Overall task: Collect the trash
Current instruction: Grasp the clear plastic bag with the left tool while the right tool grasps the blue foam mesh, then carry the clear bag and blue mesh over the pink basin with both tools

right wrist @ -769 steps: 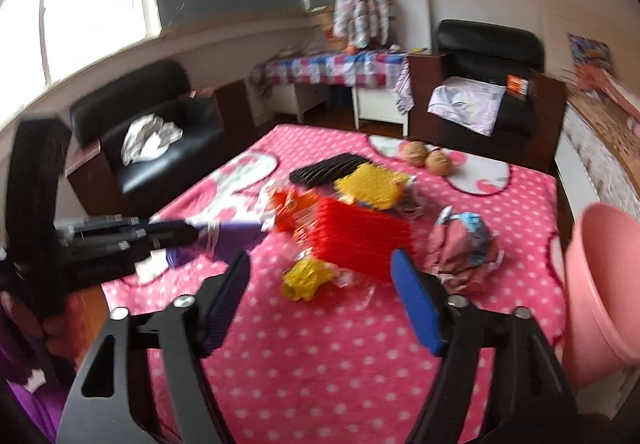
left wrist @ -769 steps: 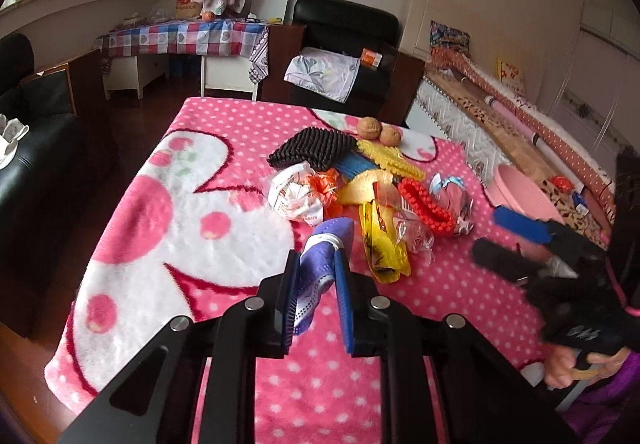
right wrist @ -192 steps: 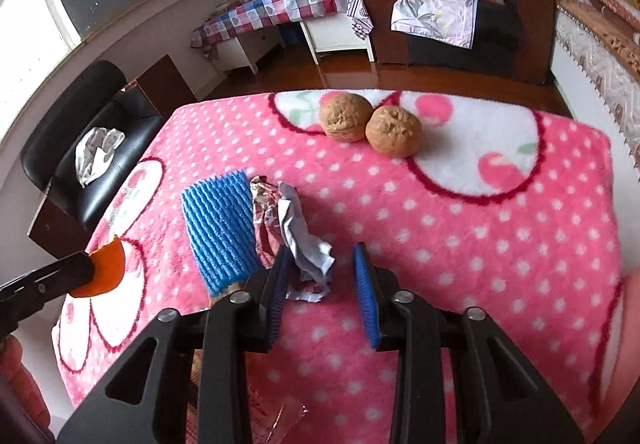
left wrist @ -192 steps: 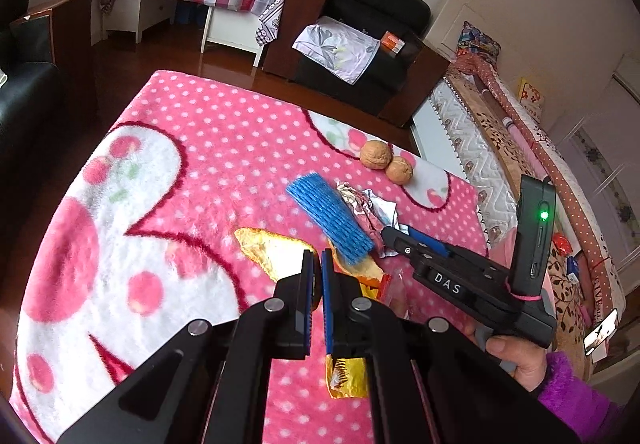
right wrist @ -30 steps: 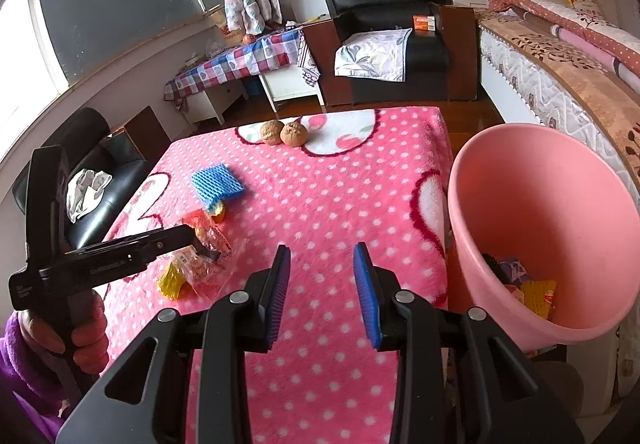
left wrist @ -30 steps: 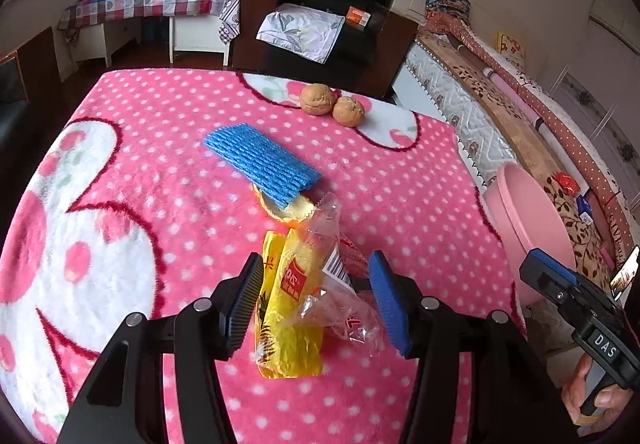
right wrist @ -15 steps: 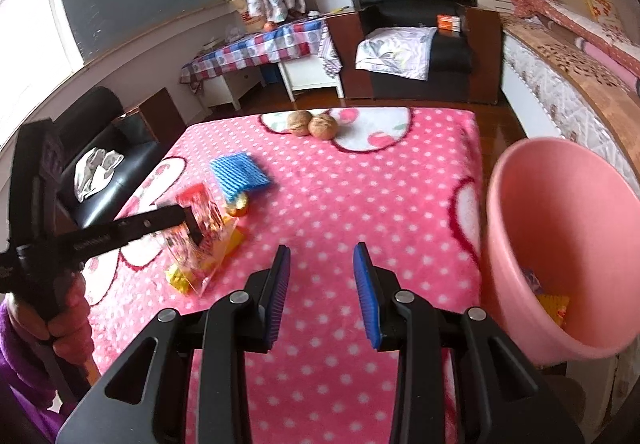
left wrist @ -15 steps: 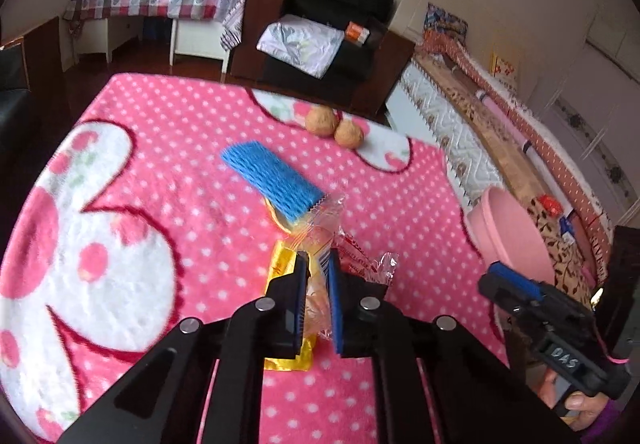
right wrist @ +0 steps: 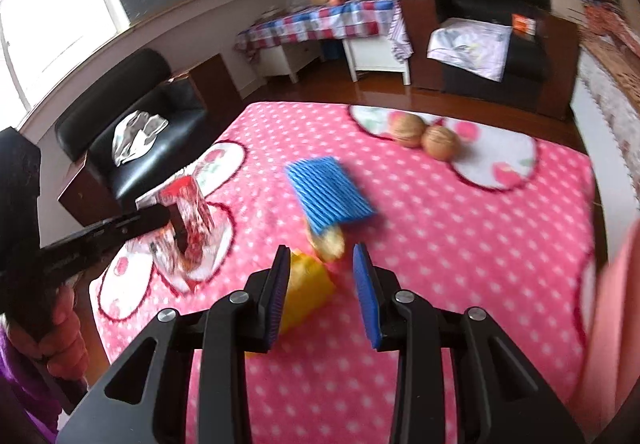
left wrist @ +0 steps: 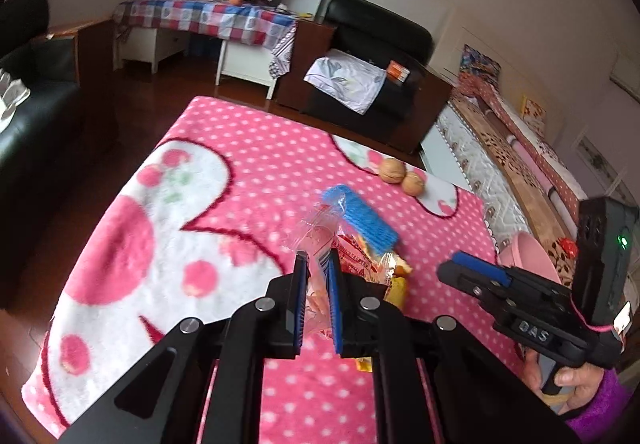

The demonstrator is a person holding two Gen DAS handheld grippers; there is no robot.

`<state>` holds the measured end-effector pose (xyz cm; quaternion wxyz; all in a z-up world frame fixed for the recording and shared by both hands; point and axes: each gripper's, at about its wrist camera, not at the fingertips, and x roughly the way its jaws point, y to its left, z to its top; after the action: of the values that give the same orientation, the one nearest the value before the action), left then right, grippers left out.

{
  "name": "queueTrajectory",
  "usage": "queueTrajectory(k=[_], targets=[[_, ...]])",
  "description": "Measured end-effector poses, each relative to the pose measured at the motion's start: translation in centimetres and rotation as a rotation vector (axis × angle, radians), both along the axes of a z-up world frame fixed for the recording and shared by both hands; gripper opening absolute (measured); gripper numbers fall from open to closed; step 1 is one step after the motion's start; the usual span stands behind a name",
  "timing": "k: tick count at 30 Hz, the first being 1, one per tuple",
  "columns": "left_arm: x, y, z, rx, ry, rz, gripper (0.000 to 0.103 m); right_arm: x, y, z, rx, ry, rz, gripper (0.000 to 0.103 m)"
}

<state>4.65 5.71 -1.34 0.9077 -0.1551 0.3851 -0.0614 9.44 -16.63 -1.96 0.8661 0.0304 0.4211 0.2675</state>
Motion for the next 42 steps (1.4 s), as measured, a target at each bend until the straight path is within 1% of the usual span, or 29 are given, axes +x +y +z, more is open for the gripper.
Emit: queueTrajectory(k=[4, 10, 14, 17, 18, 20, 24, 29, 36, 42], targets=[[0.1, 1.1, -0.3, -0.017, 0.003, 0.014, 0.009, 2.0, 2.5, -0.4, -0.04, -0.008, 0.036, 0.033], [0.3, 1.8, -1.0, -0.03, 0.018, 0.023, 0.009, 5.2, 5.0, -1.7, -0.104, 0.014, 0.06, 0.033], [0.5, 2.1, -1.4, -0.04, 0.029, 0.026, 0.009, 6.8, 5.9, -2.9, -0.138, 0.028, 0.047, 0.033], [0.6, 2.2, -1.6, -0.044, 0.032, 0.026, 0.009, 7.6, 5.8, -3.7, -0.14, 0.054, 0.024, 0.033], [0.6, 2.2, -1.6, -0.045, 0.033, 0.025, 0.009, 7.8, 5.6, -3.8, -0.128, 0.063, 0.015, 0.032], [0.6, 2.2, -1.6, -0.045, 0.033, 0.026, 0.009, 8.1, 5.0, -3.9, -0.088, 0.084, -0.001, 0.022], [0.7, 1.9, -1.5, -0.045, 0.028, 0.021, 0.009, 8.0, 3.3, -3.3, -0.015, 0.09, -0.037, 0.017], [0.6, 1.2, -1.1, -0.039, 0.019, 0.012, 0.009, 6.5, 1.1, -1.4, 0.058, 0.066, -0.058, 0.016], [0.3, -0.5, 0.0, -0.026, -0.002, -0.014, 0.009, 3.8, -1.7, 0.6, 0.102, 0.042, -0.086, 0.016], [0.2, -2.8, 1.3, -0.017, -0.025, -0.061, 0.009, 1.0, -5.1, 1.7, 0.126, 0.02, -0.151, 0.016]])
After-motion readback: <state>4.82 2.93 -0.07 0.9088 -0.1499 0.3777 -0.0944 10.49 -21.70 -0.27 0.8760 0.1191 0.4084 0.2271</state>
